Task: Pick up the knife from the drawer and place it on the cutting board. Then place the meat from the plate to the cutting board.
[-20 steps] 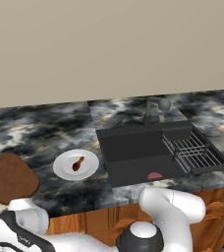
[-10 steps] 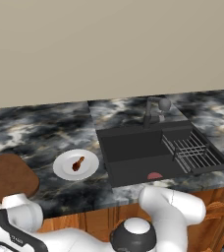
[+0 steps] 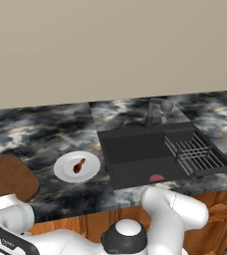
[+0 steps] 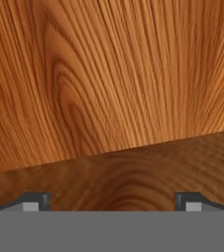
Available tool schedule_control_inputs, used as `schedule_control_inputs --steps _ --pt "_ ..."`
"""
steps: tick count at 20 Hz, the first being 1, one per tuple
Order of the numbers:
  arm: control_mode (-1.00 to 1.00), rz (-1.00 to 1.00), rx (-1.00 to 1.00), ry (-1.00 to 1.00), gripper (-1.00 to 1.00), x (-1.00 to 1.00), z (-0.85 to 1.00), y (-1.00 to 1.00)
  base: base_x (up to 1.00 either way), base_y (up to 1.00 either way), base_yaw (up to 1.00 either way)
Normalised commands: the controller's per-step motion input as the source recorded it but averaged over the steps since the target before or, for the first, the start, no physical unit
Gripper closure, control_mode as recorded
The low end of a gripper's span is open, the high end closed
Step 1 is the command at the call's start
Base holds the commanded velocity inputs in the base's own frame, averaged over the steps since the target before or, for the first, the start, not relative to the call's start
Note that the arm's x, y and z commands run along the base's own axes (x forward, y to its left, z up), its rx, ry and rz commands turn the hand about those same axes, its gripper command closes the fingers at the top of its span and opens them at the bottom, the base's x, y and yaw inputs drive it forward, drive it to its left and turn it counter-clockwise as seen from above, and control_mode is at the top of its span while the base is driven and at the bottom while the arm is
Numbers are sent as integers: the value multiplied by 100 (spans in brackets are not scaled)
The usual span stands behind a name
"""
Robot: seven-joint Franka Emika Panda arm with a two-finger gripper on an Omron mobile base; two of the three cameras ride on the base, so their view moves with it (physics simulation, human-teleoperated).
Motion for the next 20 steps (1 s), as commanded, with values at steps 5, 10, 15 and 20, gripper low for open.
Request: schedule_control_inputs --steps 5,10,15,20 --pt "-100 -3 -9 -4 -100 4 0 28 0 0 0" --pt "-100 0 -7 -4 -100 3 -2 24 0 0 0" --pt "-100 0 -6 -9 -100 0 -10 2 0 0 0" --pt "-100 0 -5 -11 -100 0 -13 0 0 0 0"
